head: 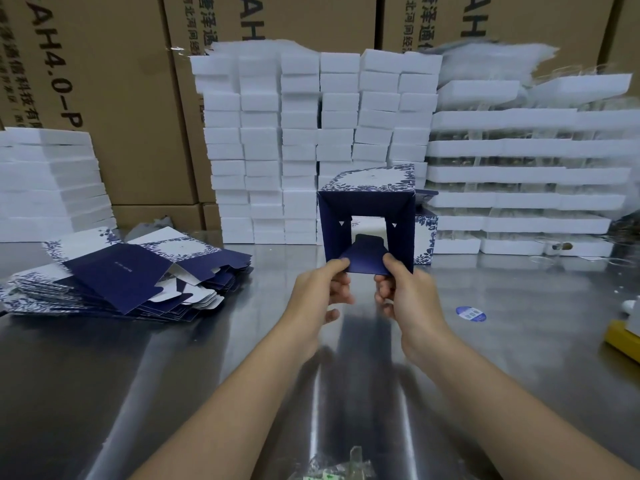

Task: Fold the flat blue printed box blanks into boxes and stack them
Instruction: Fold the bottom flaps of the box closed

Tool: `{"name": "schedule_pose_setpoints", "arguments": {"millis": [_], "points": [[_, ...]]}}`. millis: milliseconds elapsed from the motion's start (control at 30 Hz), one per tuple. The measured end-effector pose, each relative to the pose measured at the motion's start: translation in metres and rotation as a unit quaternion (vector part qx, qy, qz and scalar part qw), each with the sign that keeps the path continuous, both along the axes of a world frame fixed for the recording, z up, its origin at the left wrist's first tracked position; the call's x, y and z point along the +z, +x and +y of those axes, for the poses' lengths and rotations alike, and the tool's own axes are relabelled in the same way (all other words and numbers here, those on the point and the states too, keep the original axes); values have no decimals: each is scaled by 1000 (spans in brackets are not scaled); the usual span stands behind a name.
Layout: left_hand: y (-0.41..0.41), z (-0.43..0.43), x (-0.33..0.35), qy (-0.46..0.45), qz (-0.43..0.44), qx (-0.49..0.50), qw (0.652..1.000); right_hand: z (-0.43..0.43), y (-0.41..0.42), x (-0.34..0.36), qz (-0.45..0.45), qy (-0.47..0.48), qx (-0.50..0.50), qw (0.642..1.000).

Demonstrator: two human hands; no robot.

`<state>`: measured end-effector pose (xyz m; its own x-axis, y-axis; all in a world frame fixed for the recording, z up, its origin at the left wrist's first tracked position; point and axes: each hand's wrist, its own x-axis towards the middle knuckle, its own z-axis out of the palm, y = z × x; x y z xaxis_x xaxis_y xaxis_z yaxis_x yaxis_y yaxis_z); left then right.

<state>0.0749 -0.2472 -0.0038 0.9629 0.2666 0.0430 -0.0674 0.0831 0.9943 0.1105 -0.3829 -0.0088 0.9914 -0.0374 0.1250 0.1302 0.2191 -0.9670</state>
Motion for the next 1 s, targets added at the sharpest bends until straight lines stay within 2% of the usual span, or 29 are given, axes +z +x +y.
{"name": "schedule_pose_setpoints", "arguments": {"millis": [67, 133, 333, 500, 667, 800, 1000], "points": [[0, -3, 1, -9, -27, -26, 999, -2, 0, 1, -1, -2, -3, 1000], [-2, -5, 2, -8, -38, -6, 999, -4, 0, 3, 4, 5, 15, 1000], [-4, -6, 1, -7, -35, 1, 999, 3, -15, 3, -1, -38, 166, 985], [-6, -11, 1, 21, -18, -33, 999, 3, -13, 4, -12, -5, 136, 991], [-7, -18, 0, 45, -40, -38, 997, -1, -14, 7, -4, -63, 152, 986], [-5, -13, 1, 47, -32, -19, 998, -2, -12, 8, 31, 1, 118, 992], [-3, -14, -2, 41, -16, -55, 998, 0, -13, 7, 28, -20, 127, 991]]}}
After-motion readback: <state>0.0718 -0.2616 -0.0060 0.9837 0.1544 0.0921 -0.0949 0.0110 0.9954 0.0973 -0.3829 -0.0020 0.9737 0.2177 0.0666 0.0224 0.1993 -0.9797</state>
